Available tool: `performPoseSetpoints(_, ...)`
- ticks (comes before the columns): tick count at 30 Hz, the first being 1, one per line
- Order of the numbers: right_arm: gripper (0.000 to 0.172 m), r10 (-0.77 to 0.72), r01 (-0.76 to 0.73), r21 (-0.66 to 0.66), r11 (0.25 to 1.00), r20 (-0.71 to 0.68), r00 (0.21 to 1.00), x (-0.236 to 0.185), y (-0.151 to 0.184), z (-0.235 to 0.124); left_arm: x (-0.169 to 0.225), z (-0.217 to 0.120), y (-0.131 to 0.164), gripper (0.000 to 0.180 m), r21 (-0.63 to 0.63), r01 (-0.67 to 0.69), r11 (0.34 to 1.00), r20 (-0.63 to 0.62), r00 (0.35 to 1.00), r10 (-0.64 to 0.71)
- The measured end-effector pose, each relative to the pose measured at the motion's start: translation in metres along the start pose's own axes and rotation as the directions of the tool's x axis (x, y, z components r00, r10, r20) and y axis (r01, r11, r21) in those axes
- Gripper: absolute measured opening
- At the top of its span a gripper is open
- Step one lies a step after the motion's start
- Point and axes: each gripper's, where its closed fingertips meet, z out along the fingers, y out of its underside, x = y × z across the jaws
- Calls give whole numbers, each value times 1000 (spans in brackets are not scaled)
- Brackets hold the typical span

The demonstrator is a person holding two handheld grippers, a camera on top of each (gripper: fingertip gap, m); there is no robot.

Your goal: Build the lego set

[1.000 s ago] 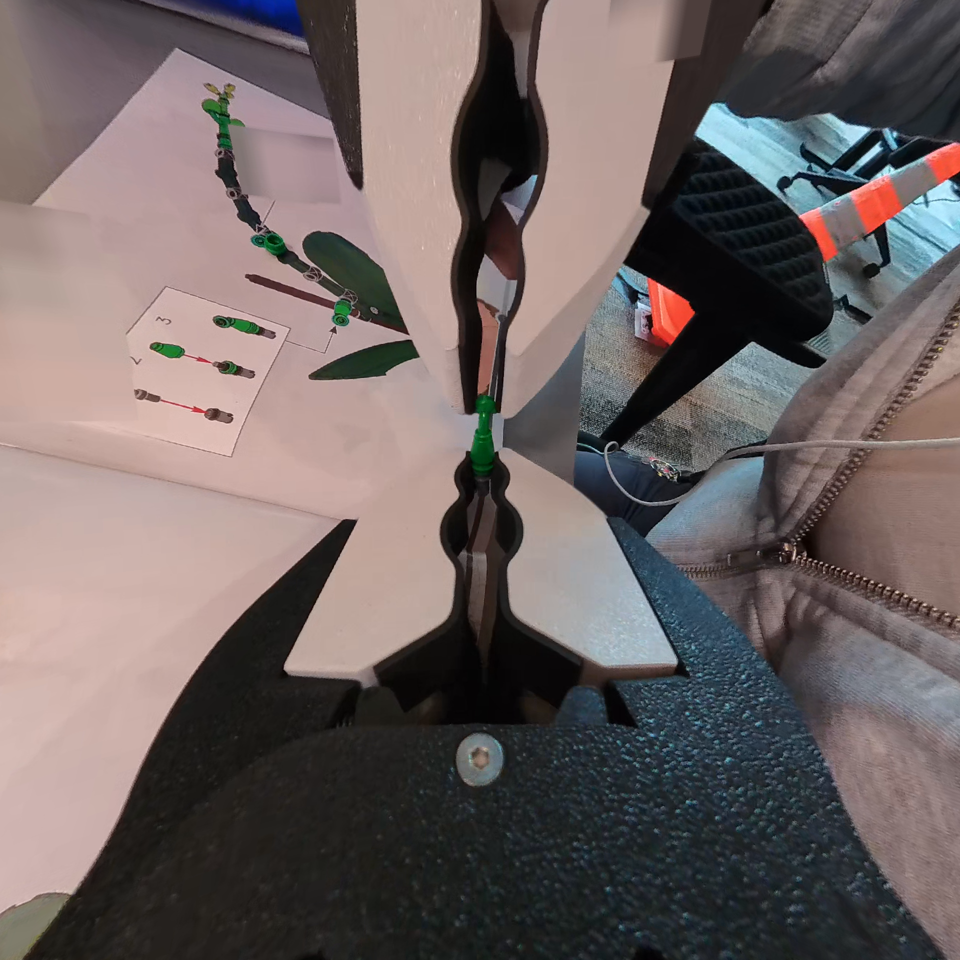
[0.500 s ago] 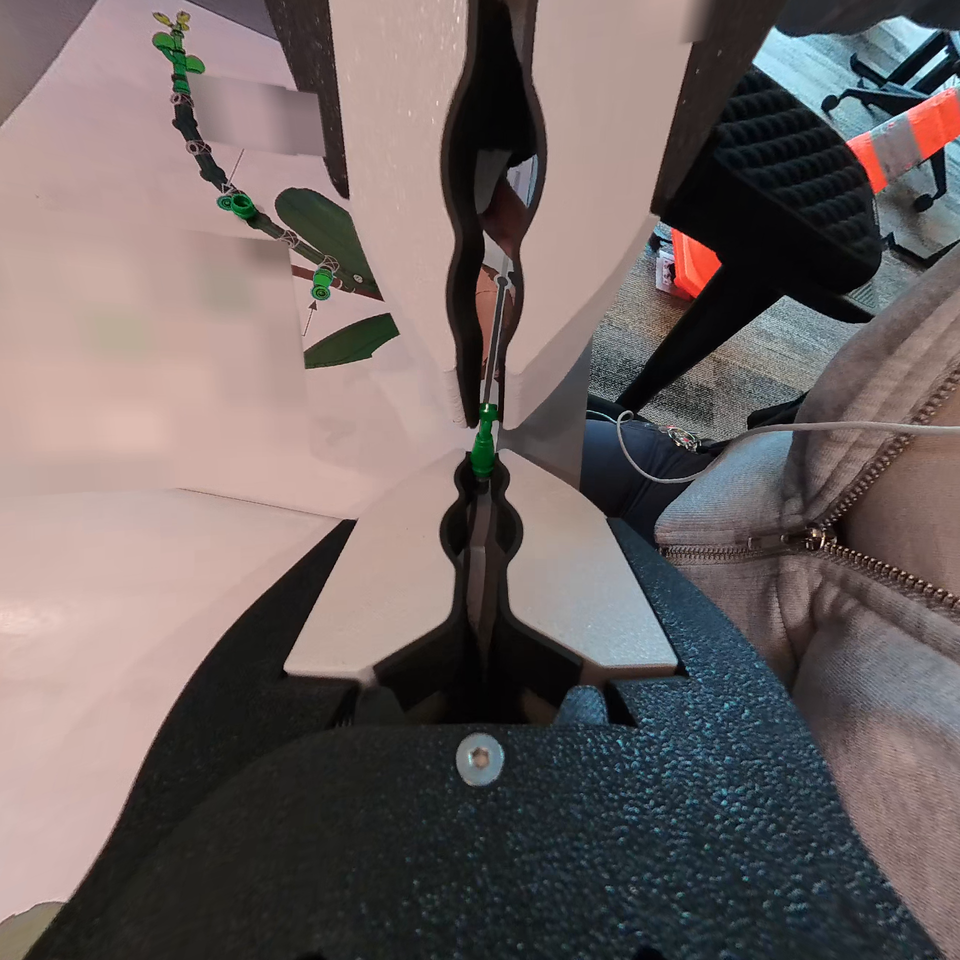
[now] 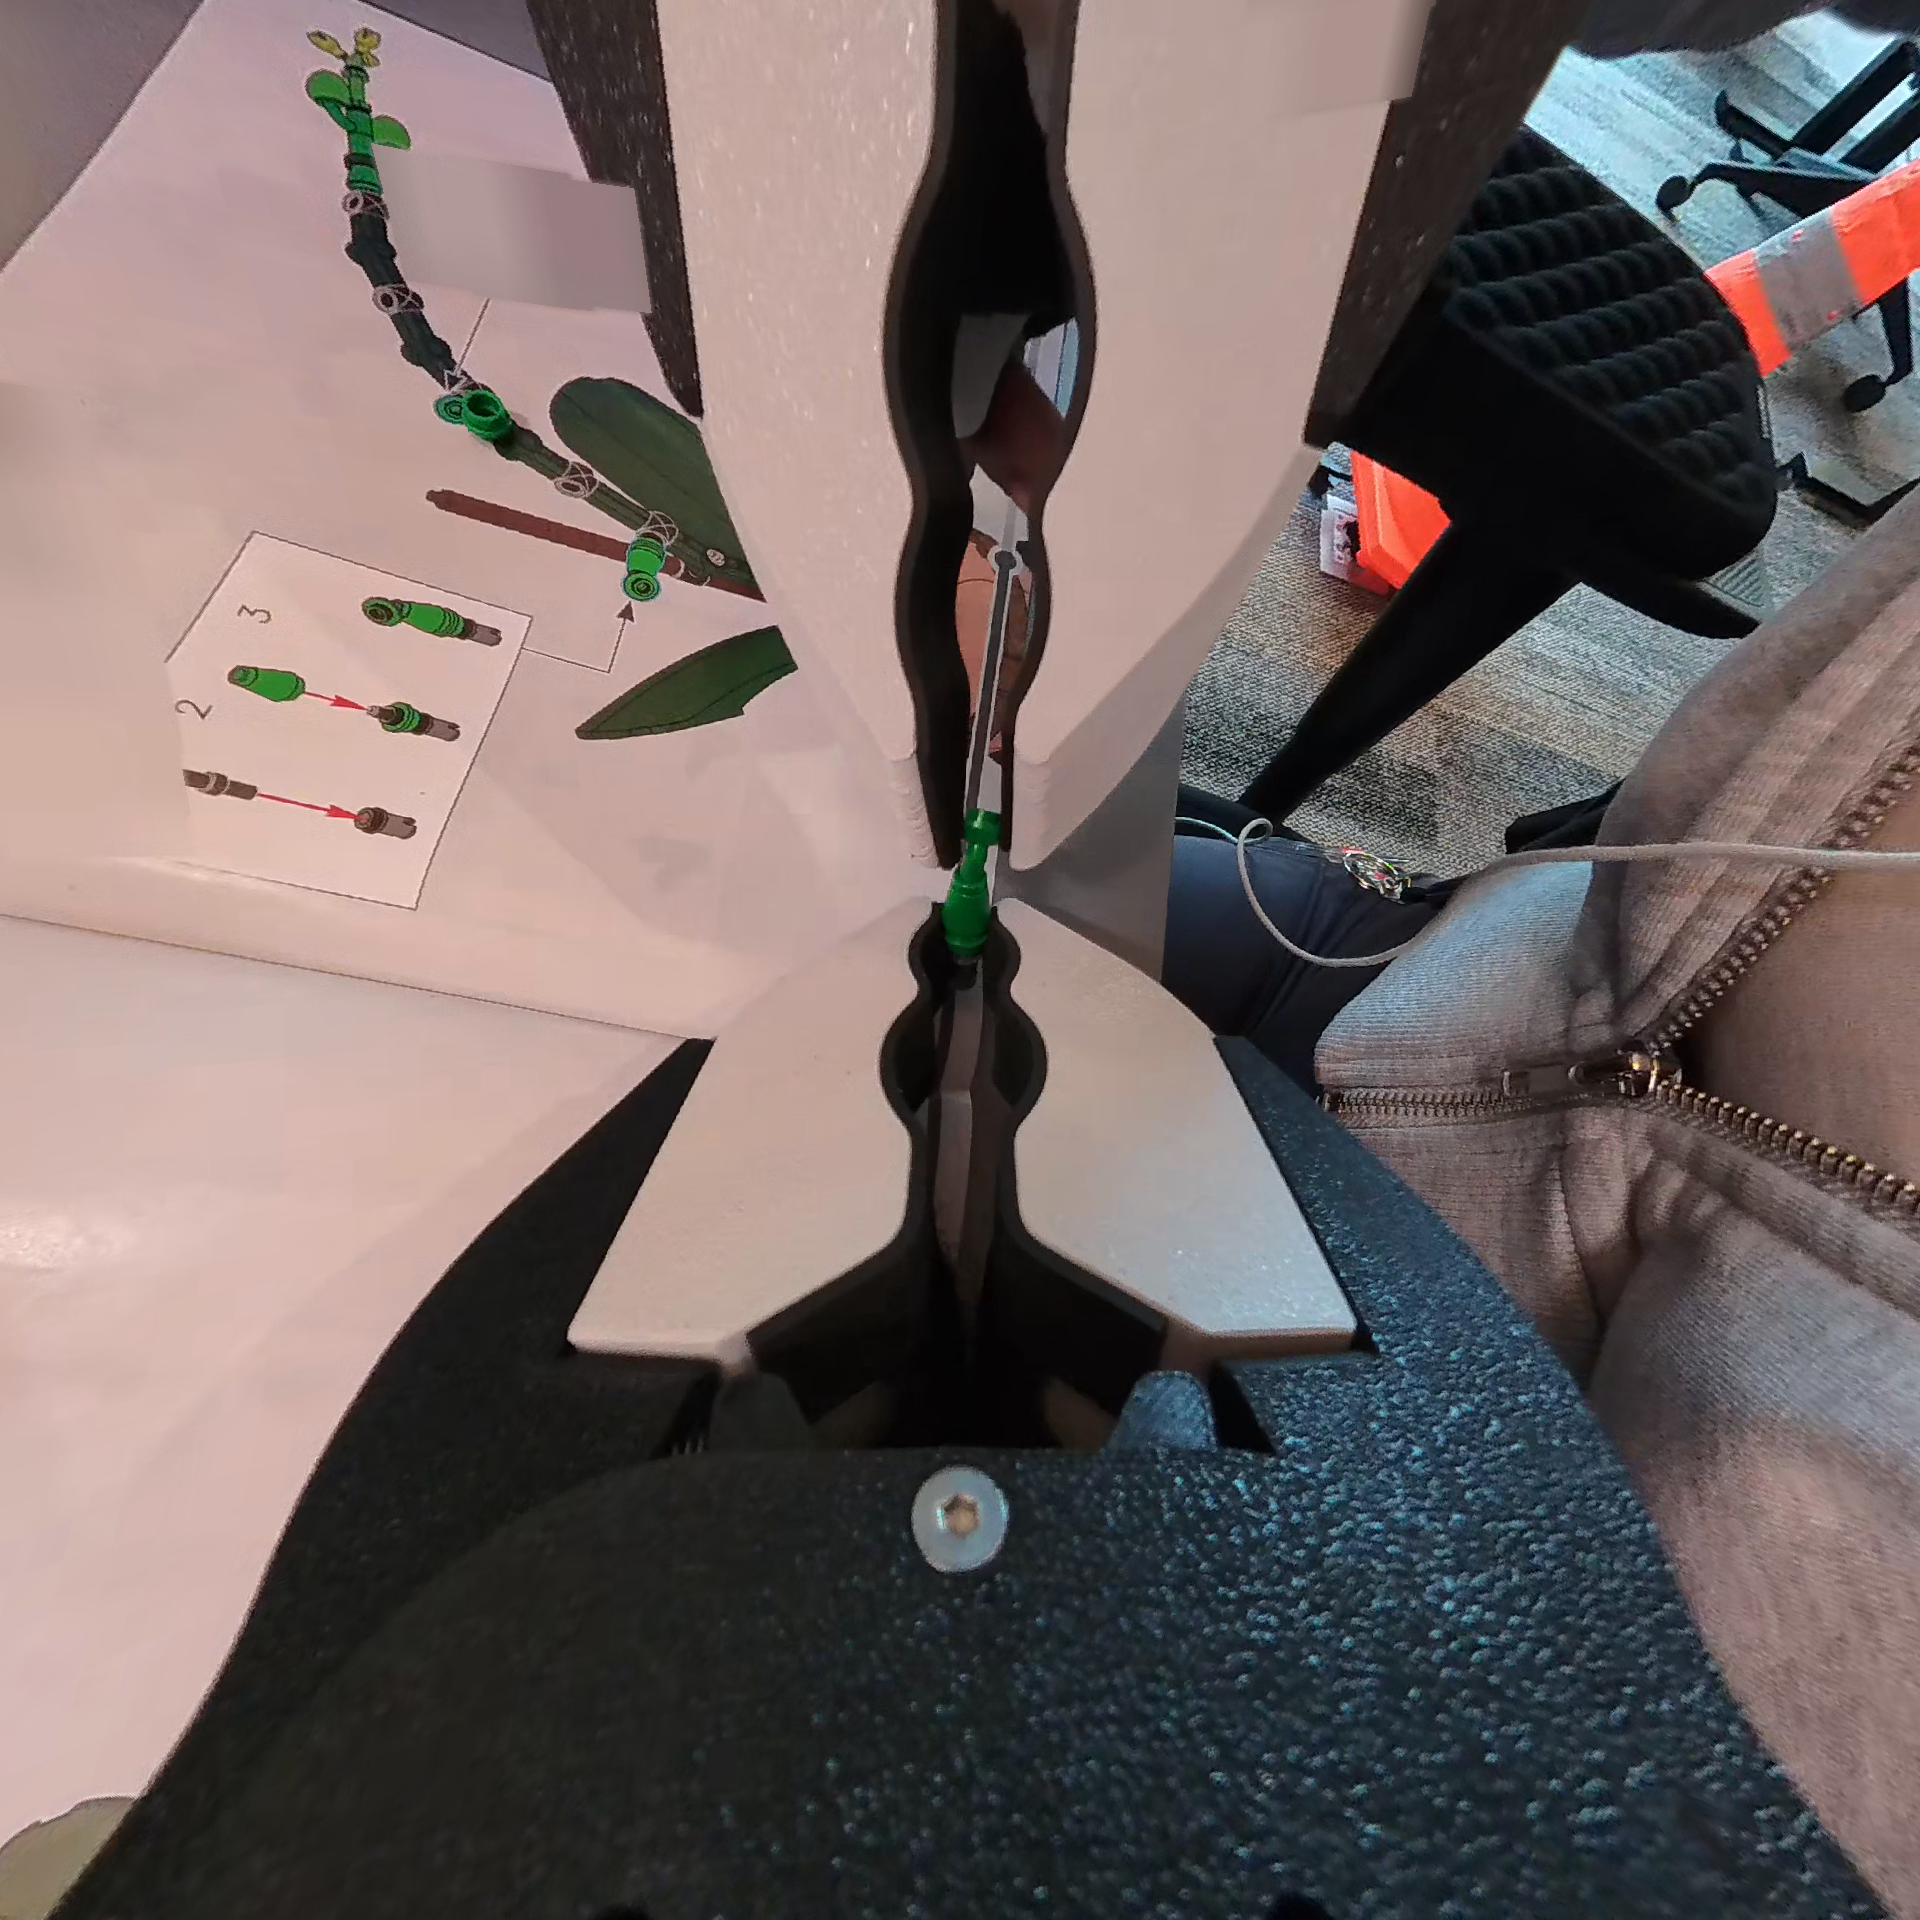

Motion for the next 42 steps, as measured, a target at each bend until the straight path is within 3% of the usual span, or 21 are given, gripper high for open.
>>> performPoseSetpoints(17, 5, -18, 19, -39, 999, 23, 1000, -2, -2, 3, 2, 0, 1, 4, -6, -29, 1000, 8, 1000, 29)
performPoseSetpoints(23, 17, -43, 44, 50, 998, -28, 999, -4, -11, -7, 0, -5, -3, 4, 43, 13, 999, -19, 1000, -12)
performPoseSetpoints(42, 6, -107, 94, -138, 986, -97, 989, 3, 1, 1, -1, 0, 1, 5, -2, -18, 1000, 13, 1000, 18)
